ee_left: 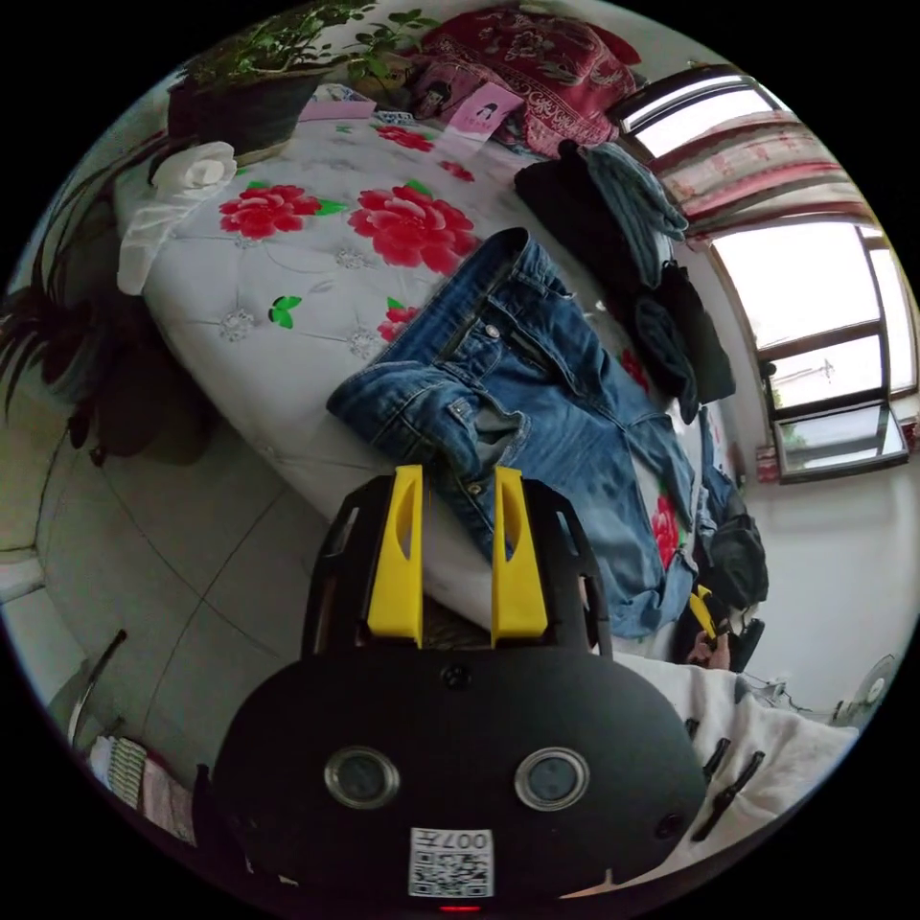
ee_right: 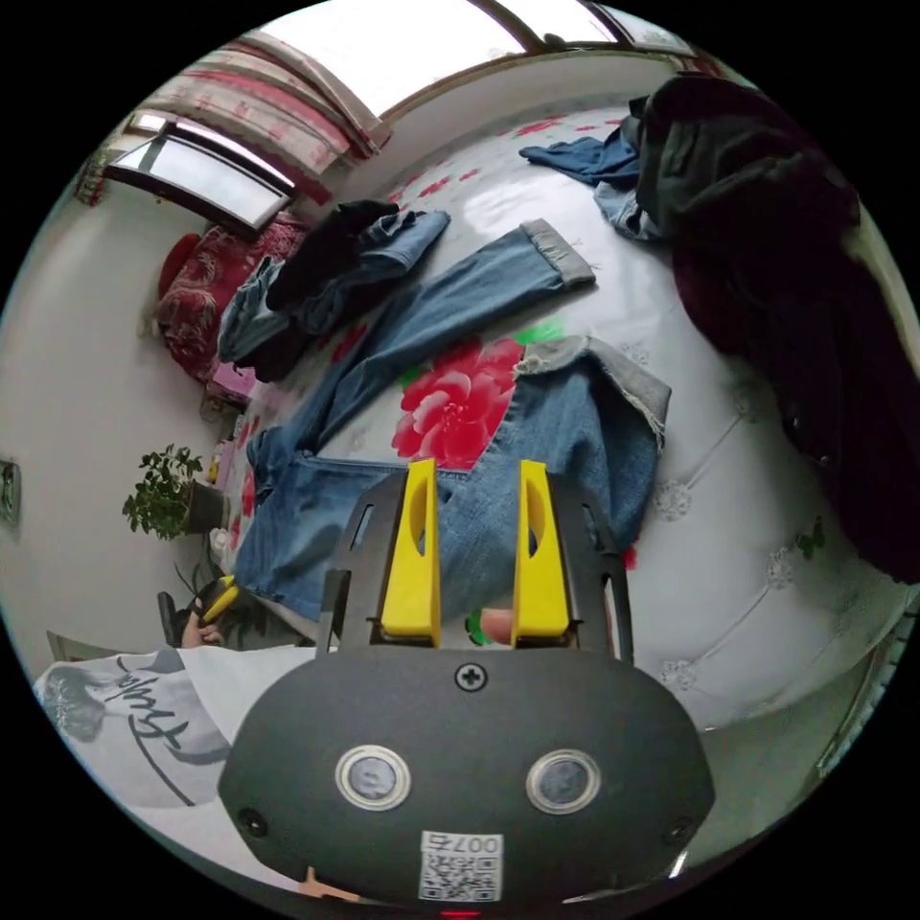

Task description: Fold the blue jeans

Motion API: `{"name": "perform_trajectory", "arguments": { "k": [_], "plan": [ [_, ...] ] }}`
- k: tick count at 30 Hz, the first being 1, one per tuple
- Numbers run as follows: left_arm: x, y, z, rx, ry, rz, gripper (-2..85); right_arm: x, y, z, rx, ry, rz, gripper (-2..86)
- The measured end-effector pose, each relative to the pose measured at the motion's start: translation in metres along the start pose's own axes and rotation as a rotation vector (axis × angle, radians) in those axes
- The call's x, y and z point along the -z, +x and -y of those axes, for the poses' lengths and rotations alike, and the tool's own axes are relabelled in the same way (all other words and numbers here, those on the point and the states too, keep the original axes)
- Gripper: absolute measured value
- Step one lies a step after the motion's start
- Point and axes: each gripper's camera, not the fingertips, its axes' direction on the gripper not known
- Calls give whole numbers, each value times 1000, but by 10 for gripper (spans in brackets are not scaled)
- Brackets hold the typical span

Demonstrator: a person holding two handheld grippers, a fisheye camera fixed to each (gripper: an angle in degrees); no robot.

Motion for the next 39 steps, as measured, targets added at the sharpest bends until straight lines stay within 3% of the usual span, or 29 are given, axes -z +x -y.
{"name": "perform_trajectory", "arguments": {
  "k": [5,7,10,15,20,25,27,29,34,39],
  "plan": [
    [-15,12,10,-76,-33,102,109,-54,-9,17,59,-165,-144,97],
    [-27,14,15,-97,-71,129,108,-61,-14,16,87,-140,-255,89],
    [-38,10,24,-88,-102,127,97,-59,-16,27,116,-196,-223,47],
    [-16,4,37,-40,-62,-17,43,66,-16,38,135,210,163,7],
    [46,26,24,-154,121,-227,33,146,-9,9,212,397,256,2],
    [10,35,-3,-235,-35,-42,35,97,51,-37,-63,242,135,4],
    [-16,16,-16,-140,-109,12,36,46,84,-66,-281,60,30,8],
    [-27,-10,-31,3,-142,-5,45,31,92,-85,-364,10,-53,12],
    [11,-18,-28,45,-19,120,51,49,53,-75,-254,157,-290,26],
    [31,22,19,-58,114,206,53,7,-10,17,11,126,-193,43]
  ]
}}
